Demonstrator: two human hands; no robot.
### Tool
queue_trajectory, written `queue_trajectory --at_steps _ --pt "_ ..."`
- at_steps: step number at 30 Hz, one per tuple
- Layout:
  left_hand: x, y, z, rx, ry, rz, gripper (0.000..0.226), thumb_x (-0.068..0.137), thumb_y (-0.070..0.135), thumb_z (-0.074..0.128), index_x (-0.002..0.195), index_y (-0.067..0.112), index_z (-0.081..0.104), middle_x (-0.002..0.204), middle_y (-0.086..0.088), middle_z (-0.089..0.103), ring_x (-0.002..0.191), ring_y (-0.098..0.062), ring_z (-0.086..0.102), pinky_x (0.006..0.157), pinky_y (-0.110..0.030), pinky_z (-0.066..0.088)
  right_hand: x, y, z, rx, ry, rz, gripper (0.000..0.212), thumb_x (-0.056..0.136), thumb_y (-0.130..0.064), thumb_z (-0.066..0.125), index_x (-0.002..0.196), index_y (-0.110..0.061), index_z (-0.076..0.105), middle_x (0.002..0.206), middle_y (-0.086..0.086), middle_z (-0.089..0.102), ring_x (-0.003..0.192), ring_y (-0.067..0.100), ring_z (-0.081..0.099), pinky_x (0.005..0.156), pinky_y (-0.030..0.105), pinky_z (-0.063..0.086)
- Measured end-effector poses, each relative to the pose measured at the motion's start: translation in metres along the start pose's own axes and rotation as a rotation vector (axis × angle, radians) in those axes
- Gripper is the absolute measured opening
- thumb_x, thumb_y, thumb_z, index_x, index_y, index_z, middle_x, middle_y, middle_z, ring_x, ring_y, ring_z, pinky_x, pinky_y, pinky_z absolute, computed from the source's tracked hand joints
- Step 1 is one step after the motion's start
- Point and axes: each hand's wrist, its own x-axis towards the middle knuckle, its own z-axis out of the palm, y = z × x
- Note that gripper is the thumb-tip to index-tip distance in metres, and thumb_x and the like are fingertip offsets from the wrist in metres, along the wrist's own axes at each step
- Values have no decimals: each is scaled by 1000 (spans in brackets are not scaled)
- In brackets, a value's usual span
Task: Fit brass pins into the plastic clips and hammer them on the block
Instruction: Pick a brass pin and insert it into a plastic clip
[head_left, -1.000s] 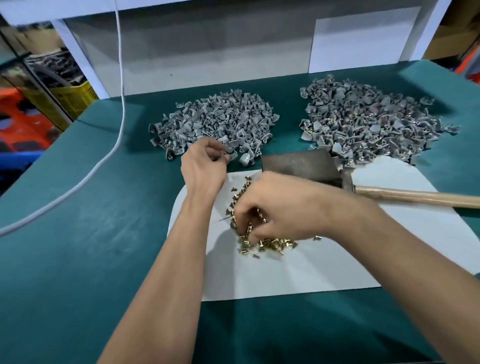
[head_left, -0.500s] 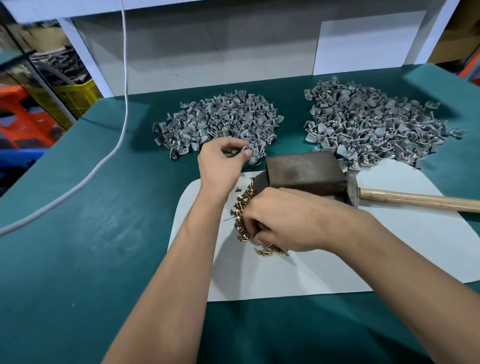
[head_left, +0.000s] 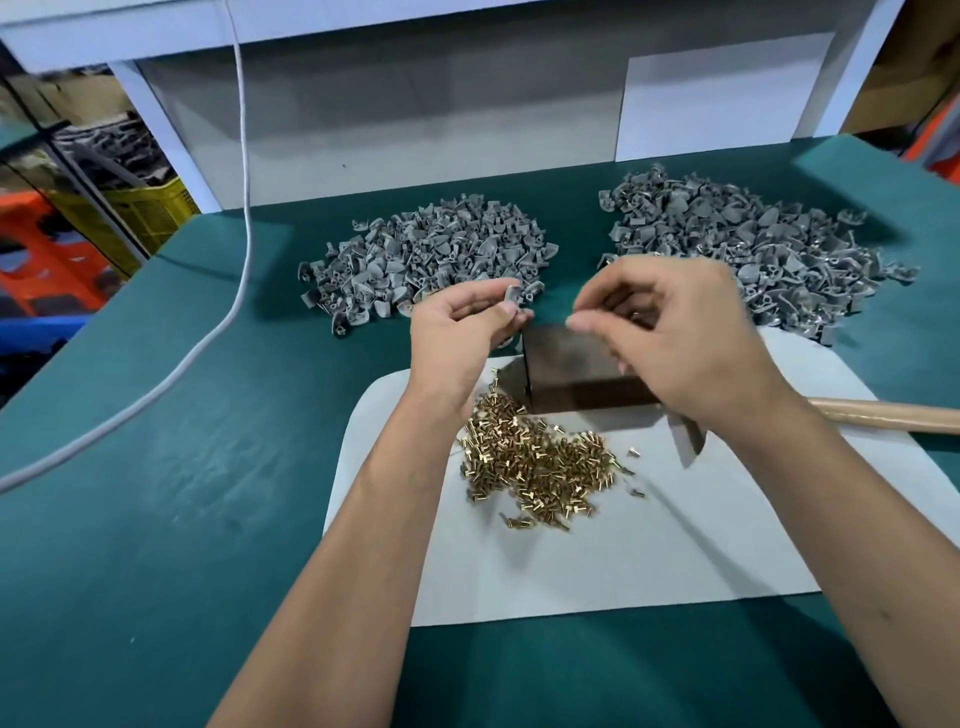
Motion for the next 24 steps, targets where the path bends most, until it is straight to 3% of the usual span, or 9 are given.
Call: queue_trajectory --at_steps 2,6,10,13,16,21,24 --pt "-5 2 6 -30 -25 16 22 88 -16 65 94 2 75 83 -10 75 75 -21 74 80 -25 61 -3 10 -1 14 157 0 8 90 -9 76 95 -14 79 77 -14 71 64 7 67 61 22 55" --pt "-15 0 16 -40 -63 65 21 86 -15 69 86 5 76 81 -11 76 77 -23 76 80 -28 62 -8 23 5 -45 188 -10 15 92 -3 70 102 -12 79 87 -3 74 69 11 69 66 31 61" --pt "-23 -1 25 -7 -119 87 17 87 -11 71 88 5 76 83 -14 77 80 -25 76 83 -32 62 -11 22 9 -92 216 -42 19 89 -2 71 103 -12 78 87 -7 74 75 1 68 77 31 60" --pt "-26 -3 30 77 -129 138 13 87 -7 73 92 4 78 87 -17 77 82 -27 75 88 -42 62 -14 19 11 -42 252 6 24 87 -1 73 106 -12 66 86 -6 74 78 4 71 77 34 62" --pt "-29 -3 32 114 -155 155 14 87 -4 74 91 8 79 84 -12 78 78 -21 74 83 -38 62 -14 19 12 -38 291 37 29 84 -4 77 103 -11 56 84 -8 74 81 7 73 79 36 62" --pt "-30 -5 34 187 -144 192 16 83 1 77 86 17 80 85 -7 79 83 -24 76 88 -43 61 -15 20 12 -46 298 55 30 83 -3 78 102 -11 55 82 -9 74 81 6 72 80 34 61" --pt "-31 -5 35 209 -140 207 21 82 0 79 83 21 80 84 -4 79 84 -21 77 85 -39 61 -15 21 13 -58 315 61 31 83 -4 78 102 -12 55 82 -11 74 81 5 72 80 32 61"
